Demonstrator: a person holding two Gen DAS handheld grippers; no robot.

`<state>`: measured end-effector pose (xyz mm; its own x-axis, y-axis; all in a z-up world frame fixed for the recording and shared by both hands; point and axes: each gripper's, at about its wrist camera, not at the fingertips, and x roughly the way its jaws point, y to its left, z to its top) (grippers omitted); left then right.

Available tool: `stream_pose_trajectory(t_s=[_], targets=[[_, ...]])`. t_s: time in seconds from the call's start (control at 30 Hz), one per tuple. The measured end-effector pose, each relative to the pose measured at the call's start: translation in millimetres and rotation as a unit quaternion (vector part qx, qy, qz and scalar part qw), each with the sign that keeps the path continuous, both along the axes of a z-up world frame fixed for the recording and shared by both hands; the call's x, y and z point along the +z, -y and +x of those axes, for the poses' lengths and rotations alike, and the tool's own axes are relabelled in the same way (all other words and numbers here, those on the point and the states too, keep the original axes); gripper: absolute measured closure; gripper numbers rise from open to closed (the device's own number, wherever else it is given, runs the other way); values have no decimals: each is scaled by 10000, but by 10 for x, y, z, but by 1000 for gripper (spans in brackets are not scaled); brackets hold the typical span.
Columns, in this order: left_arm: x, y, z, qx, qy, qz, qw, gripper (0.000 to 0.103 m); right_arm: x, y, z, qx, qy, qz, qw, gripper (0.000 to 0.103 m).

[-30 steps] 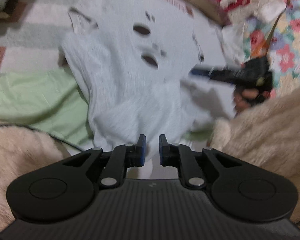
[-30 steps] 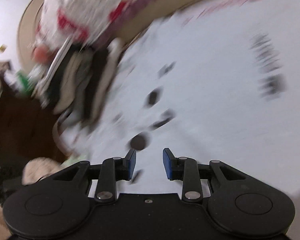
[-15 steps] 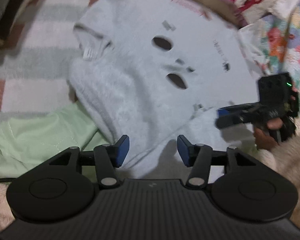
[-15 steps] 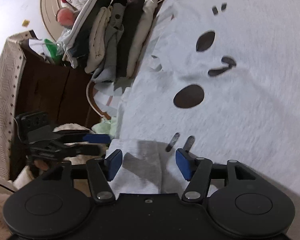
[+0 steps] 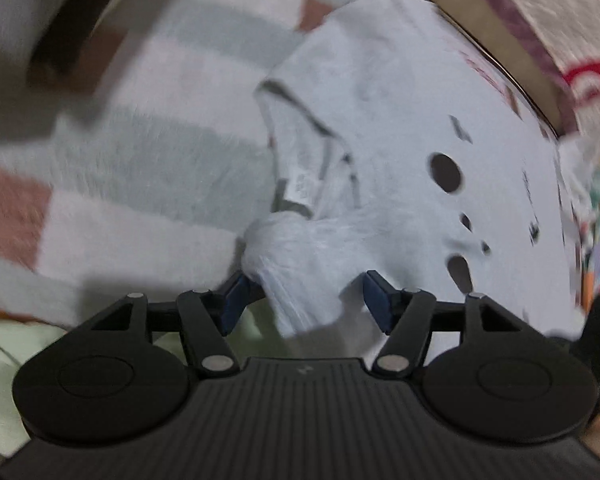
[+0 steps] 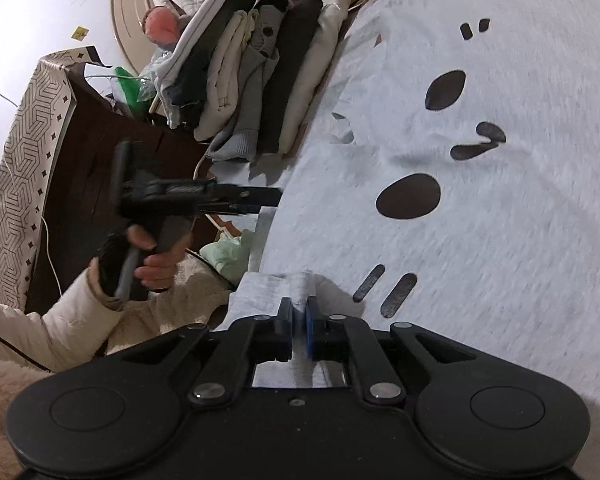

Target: Fold clothes

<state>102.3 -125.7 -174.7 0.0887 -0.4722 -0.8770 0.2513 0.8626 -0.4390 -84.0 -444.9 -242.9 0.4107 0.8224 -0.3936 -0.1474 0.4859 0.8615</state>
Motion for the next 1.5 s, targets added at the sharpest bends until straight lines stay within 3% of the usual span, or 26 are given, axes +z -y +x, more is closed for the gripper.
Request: stream_pose_trajectory(t_s=[0.03, 0.07, 0.17, 0.23, 0.27, 0.33, 0.4, 0.43, 0.47, 0.6, 0.67, 0.83, 0.87, 0.93, 1.03, 1.17, 1.27, 1.3, 1.4, 1.47, 1.5], targets=[[-42, 4, -25, 51, 19, -45, 10000, 60, -10, -13, -1, -8, -7, -15, 10000, 94], [-21, 17, -75, -24, 128, -154, 9998, 99, -18, -27, -1, -18, -11, -37, 10000, 94], [247, 11, -284, -74, 895, -44, 9959, 98, -22, -47, 1, -75, -22, -96, 9999, 94], [506, -41, -471, -103, 1695, 295, 9850, 98, -15, -43, -8, -110, -11, -129, 9999, 94], [537, -59, -539, -110, 1726, 378, 9842, 98, -3, -46, -6, -104, -4, -146, 9998, 94], [417, -75, -599, -179, 1256, 536, 9905, 97, 2, -44, -5, -89, -2, -184, 9998, 95], [259, -61, -540, -291, 992, 951, 9901, 80, -13, -42, 3, -81, -26, -225, 9997, 95], [230, -44, -501, -333, 1018, 1157, 9875, 80, -31, -43, 14, -77, -59, -231, 9997, 95], [286, -14, -455, -361, 1279, 1262, 9831, 80, -51, -49, 28, -69, -108, -224, 9997, 95], [605, 109, -194, -544, 2382, 951, 9650, 50, -82, -79, 33, -30, -199, -254, 9995, 94], [577, 265, -3, -1084, 2587, 848, 9561, 50, -91, -86, 33, -37, -217, -284, 9994, 94], [199, 687, 234, -2339, 2881, 1327, 9191, 54, -110, -83, 47, -114, -302, -300, 9990, 94], [134, 704, 243, -2449, 2893, 1327, 9158, 61, -101, -89, 40, -116, -299, -332, 9989, 94], [-24, 747, 307, -2585, 2779, 1354, 9152, 88, -96, -88, 29, -130, -317, -357, 9988, 93], [-83, 733, 398, -2410, 2986, 1197, 9157, 88, -100, -86, 22, -175, -367, -361, 9985, 92], [-128, 706, 460, -2198, 3246, 1039, 9141, 79, -130, -95, 35, -200, -449, -311, 9983, 91], [-156, 741, 432, -2087, 3375, 1140, 9108, 79, -142, -122, 54, -232, -486, -325, 9980, 91], [-160, 772, 399, -2032, 3510, 1291, 9049, 79, -142, -132, 58, -249, -491, -338, 9979, 91], [-225, 857, 298, -1992, 3991, 1827, 8761, 78, -133, -143, 29, -368, -484, -359, 9975, 91], [-245, 872, 228, -2074, 4136, 1976, 8642, 77, -136, -147, 6, -470, -483, -342, 9971, 91], [-255, 876, 195, -2065, 4281, 2127, 8537, 74, -138, -149, -5, -518, -483, -333, 9969, 91]])
